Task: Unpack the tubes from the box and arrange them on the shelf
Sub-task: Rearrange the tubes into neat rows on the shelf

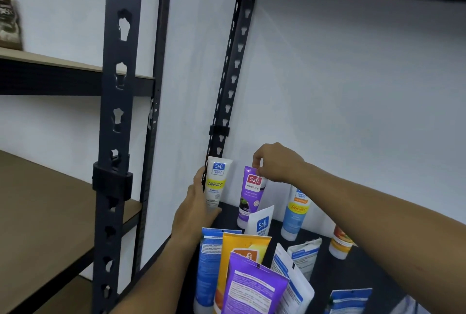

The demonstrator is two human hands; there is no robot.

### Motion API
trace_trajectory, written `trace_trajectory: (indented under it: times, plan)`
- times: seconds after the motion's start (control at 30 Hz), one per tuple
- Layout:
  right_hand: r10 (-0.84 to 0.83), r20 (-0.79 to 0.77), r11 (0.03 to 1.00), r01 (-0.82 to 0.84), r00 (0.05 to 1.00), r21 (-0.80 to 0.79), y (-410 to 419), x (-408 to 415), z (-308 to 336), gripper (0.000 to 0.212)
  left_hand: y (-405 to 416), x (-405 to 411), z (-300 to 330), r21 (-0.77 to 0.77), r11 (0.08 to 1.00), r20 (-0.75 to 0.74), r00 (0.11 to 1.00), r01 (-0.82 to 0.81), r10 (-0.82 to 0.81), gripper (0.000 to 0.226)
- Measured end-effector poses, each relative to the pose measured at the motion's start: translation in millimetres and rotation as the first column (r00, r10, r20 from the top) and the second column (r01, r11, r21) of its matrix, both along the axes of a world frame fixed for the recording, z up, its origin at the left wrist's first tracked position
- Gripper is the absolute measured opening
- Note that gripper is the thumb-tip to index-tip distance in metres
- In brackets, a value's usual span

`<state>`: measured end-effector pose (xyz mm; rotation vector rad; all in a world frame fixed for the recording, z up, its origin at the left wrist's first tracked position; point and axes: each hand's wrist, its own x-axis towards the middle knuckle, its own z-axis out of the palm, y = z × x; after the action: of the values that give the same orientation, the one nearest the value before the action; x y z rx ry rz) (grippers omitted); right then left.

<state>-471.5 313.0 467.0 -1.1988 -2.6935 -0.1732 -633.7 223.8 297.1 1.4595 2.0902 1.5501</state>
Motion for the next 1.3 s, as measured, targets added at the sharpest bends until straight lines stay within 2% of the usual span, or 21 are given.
trace_trajectory:
  times: [0.3,0.67,1.3]
  plan:
    - [0.004,0.026,1.0,-0.005,1.0,0.029,1,-1,3,0.025,12,-3,-4,0.036,0.996,-0.149,0.985,-0.087,0.091,0.098]
    - [-0.027,0.012,0.999,0.026,1.0,0.038,-2,-5,1,0.034,8,-4,-10,0.026,0.994,-0.127,0.986,-0.11,0.112,0.099]
    - [-0.023,0.003,0.999,0.023,1.0,0.031,-4,-1,2,0.028,7,-6,-12,0.036,0.995,-0.14,0.985,-0.098,0.102,0.103]
